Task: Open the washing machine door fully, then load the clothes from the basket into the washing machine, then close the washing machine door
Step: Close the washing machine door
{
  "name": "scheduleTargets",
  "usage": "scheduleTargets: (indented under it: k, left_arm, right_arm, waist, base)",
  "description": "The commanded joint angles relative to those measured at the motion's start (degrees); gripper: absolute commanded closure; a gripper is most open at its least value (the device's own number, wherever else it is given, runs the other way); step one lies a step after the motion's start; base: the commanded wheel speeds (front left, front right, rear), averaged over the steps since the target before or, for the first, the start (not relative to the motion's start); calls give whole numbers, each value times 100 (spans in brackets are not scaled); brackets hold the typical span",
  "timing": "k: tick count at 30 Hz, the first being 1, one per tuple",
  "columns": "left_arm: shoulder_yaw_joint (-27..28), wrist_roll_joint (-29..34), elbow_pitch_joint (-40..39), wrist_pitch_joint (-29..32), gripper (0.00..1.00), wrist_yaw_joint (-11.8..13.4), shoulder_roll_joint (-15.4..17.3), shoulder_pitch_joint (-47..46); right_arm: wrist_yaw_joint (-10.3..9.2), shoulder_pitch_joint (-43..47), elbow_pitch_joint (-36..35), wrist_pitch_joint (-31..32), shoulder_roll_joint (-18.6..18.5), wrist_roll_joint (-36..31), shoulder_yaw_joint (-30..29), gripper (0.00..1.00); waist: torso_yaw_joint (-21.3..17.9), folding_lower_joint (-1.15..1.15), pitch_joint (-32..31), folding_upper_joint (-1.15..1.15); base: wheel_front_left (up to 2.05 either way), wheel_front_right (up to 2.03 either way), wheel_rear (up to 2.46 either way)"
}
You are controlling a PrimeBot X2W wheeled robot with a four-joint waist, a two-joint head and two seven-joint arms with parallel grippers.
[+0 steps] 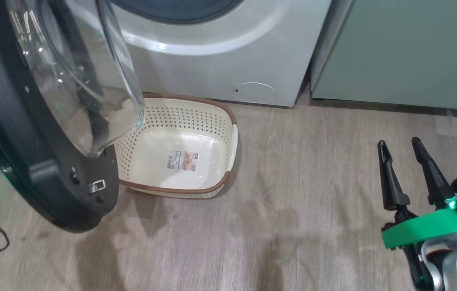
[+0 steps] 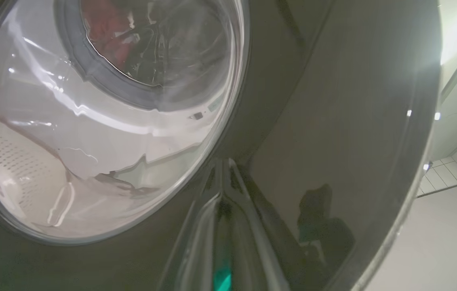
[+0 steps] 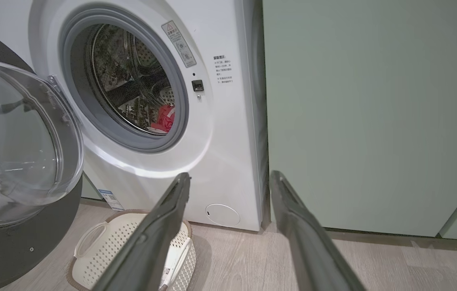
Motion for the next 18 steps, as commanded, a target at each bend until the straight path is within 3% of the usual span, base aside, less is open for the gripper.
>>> scheduleTargets:
  k: [1,14,15,16,18]
  left_arm:
    - [257,41,-222,8,100,10,224,-132]
    - [442,-2,-260,-124,100,-9,79,-22]
    - [482,-19,-263,-157,68,-13,41,1]
    - [541,-63,-269,-198,0,-18,-14,22]
    - [684,-137,-287,-287,0,-29,-116,95]
  right_arm:
    - [0,-226,-146,-72,-64,48,162,0]
    - [0,-218,-54,-161,-64,93,139,0]
    - [0,-215,-50,-161,-64,89,141,0]
    - [0,-210,-48,-160,-64,86,138,0]
    - [0,-191,-45,-153,-64,84,133,0]
  waist:
    - [-96,0,3,0]
    - [-28,0,-33,0]
    - [-1,0,-49,0]
    - [31,0,-64,0]
    - [105,0,-94,0]
  base:
    - [0,0,0]
    - [0,0,0]
    - [0,0,0]
    - [0,0,0]
    - [0,0,0]
